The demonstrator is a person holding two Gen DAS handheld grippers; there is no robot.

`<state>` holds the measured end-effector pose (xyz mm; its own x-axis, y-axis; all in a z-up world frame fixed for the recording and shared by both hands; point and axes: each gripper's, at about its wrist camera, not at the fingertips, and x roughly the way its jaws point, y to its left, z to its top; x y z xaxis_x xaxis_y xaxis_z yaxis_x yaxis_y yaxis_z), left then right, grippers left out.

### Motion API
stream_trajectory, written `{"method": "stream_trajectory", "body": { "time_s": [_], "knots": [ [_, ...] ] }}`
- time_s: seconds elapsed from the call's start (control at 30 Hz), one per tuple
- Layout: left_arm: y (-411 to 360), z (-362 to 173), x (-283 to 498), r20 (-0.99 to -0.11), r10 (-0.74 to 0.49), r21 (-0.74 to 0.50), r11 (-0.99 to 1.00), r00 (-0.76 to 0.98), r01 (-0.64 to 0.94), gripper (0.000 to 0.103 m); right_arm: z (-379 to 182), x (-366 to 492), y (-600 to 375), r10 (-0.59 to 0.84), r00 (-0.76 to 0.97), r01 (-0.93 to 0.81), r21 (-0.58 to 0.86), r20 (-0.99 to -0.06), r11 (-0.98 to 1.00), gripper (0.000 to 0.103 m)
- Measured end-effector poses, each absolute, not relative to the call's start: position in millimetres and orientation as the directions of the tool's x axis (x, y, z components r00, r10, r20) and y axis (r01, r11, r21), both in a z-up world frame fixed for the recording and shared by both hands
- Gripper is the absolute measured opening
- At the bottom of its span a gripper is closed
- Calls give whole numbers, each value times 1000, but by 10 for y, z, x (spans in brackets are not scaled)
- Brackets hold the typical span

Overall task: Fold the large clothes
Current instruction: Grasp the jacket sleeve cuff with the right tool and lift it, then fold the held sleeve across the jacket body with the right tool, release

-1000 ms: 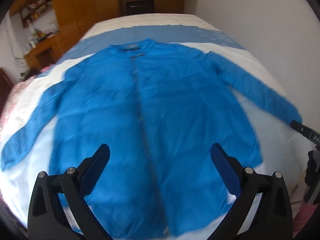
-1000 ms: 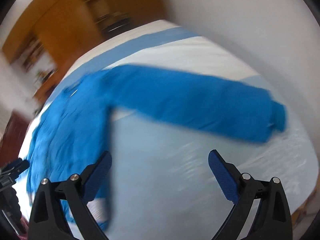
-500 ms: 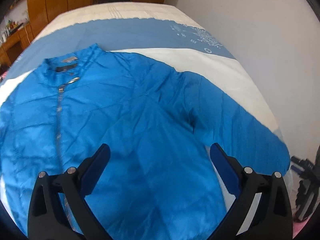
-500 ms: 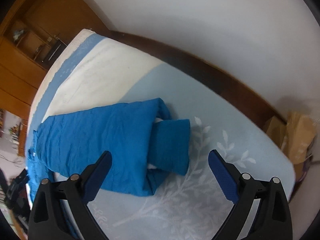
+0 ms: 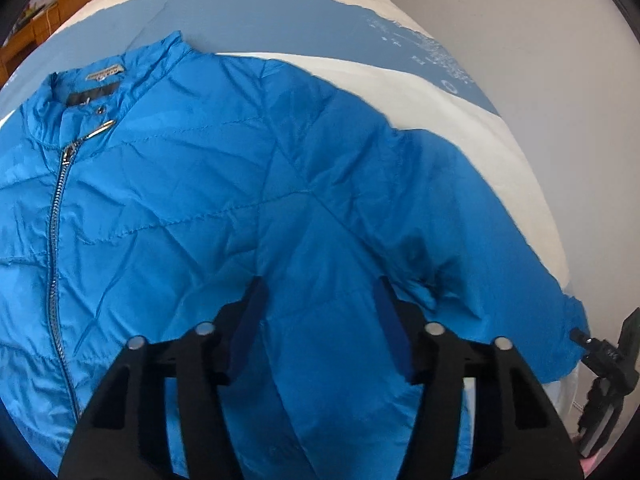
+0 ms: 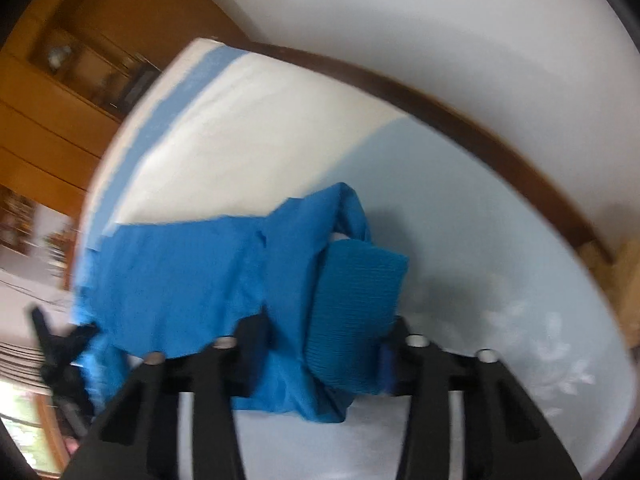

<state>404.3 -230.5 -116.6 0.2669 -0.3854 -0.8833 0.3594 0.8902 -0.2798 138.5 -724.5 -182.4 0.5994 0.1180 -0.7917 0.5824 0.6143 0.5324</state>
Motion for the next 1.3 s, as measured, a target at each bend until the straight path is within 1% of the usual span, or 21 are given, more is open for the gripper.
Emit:
{"method": "stream_trajectory", "body": {
  "time_s": [0.17, 0.2, 0.23, 0.3, 0.4, 0.5, 0.53, 0.6, 0.67, 0.77, 0.9, 1.03, 1.13, 1.17, 1.2, 1.23, 1.27, 1.3],
  "knots": [
    [-2260, -1205, 4066, -866, -410, -293, 881, 288, 371, 51, -1749, 1572, -7251, 110, 642, 571, 568, -759, 593, 28],
    [-2242, -1186, 4060, -866, -410, -295, 881, 286, 369, 49, -1669, 1579, -7209, 103, 655, 557, 570, -749, 604, 27],
    [-2227, -1166, 4061, -869, -407, -296, 884, 281, 362, 44, -1571, 1577, -7157, 89, 671, 536, 564, -736, 628, 27],
    [-2121, -1063, 4031, -861, -427, -325, 880, 275, 347, 44, -1300, 1665, -7016, 77, 717, 471, 562, -693, 679, 27],
    [-1978, -785, 3966, -844, -423, -310, 886, 329, 345, 44, -929, 1912, -6770, 150, 775, 333, 599, -613, 728, 27],
    [-1775, -509, 3881, -830, -396, -260, 898, 393, 355, 47, -724, 2225, -6463, 218, 773, 246, 598, -596, 763, 27],
    [-1697, -459, 3871, -829, -384, -246, 903, 407, 351, 49, -658, 2411, -6288, 261, 764, 200, 602, -589, 773, 27],
    [-1541, -409, 3885, -830, -361, -226, 914, 424, 337, 53, -586, 2609, -6049, 311, 751, 145, 605, -583, 783, 27],
    [-1330, -421, 3907, -838, -331, -204, 927, 435, 314, 54, -507, 2929, -5679, 375, 731, 62, 603, -570, 796, 27],
    [-1012, -487, 3941, -846, -299, -190, 943, 441, 274, 55, -460, 3277, -5135, 423, 689, -13, 573, -588, 819, 27],
    [-645, -525, 3937, -842, -299, -217, 950, 449, 225, 56, -517, 3792, -4451, 492, 604, -103, 550, -628, 829, 27],
    [-442, -548, 3929, -839, -295, -227, 953, 457, 199, 58, -637, 4026, -4007, 467, 565, -125, 488, -680, 864, 27],
    [-350, -570, 3963, -837, -307, -249, 951, 454, 184, 58, -754, 4166, -3786, 485, 523, -153, 483, -701, 862, 28],
    [-299, -576, 3976, -832, -323, -270, 946, 451, 180, 58, -786, 4206, -3706, 502, 501, -174, 486, -705, 856, 31],
    [-268, -580, 3985, -827, -337, -288, 941, 449, 175, 60, -847, 4245, -3674, 519, 484, -189, 495, -704, 848, 35],
    [-231, -583, 3989, -823, -351, -307, 937, 447, 170, 61, -874, 4261, -3622, 559, 460, -217, 523, -690, 824, 37],
    [-212, -594, 3988, -820, -359, -319, 933, 445, 165, 62, -879, 4261, -3593, 606, 439, -251, 557, -663, 791, 39],
    [-208, -607, 4002, -819, -366, -330, 930, 442, 160, 63, -858, 4265, -3561, 647, 422, -282, 587, -634, 759, 40]
  ]
}}
